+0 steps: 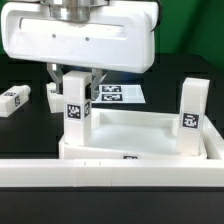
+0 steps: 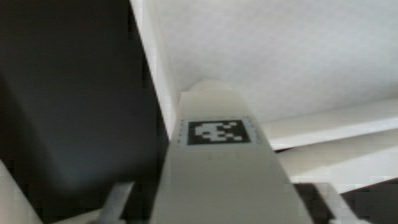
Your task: Assemble desk
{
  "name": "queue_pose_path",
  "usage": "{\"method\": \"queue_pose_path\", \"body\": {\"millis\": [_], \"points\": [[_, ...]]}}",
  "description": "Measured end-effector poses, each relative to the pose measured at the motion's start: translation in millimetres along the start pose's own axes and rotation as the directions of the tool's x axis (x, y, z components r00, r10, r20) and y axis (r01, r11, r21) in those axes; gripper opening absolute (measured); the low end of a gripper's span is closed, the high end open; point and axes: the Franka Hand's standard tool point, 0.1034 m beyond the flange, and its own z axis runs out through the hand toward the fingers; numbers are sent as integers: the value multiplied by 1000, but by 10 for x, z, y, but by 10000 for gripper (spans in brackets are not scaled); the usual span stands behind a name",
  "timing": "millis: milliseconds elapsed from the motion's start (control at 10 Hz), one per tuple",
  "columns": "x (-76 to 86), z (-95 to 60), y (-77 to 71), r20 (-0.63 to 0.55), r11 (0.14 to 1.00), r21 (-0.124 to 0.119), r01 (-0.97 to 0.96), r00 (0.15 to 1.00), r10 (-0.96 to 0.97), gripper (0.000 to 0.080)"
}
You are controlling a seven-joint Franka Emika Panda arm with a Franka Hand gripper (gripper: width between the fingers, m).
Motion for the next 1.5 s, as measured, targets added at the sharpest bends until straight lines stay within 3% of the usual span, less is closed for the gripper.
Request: {"method": "queue_pose_path", "body": {"millis": [300, 400, 500, 800, 900, 1300, 1500], "points": [[-2, 4, 7, 2, 1000, -1, -30, 1000, 30, 323], [-10, -13, -6, 1, 999, 1, -38, 999, 38, 505], [-65, -95, -52, -2, 997, 10, -74, 997, 74, 625], [-383, -270, -183, 28, 963, 45, -267, 964, 266, 648], [-414, -271, -223, 30, 957, 55, -285, 958, 284, 648], [-412, -249, -217, 31, 958, 51, -281, 959, 280, 648], [-559, -226, -258, 49, 912, 44, -408, 912, 406, 648]]}}
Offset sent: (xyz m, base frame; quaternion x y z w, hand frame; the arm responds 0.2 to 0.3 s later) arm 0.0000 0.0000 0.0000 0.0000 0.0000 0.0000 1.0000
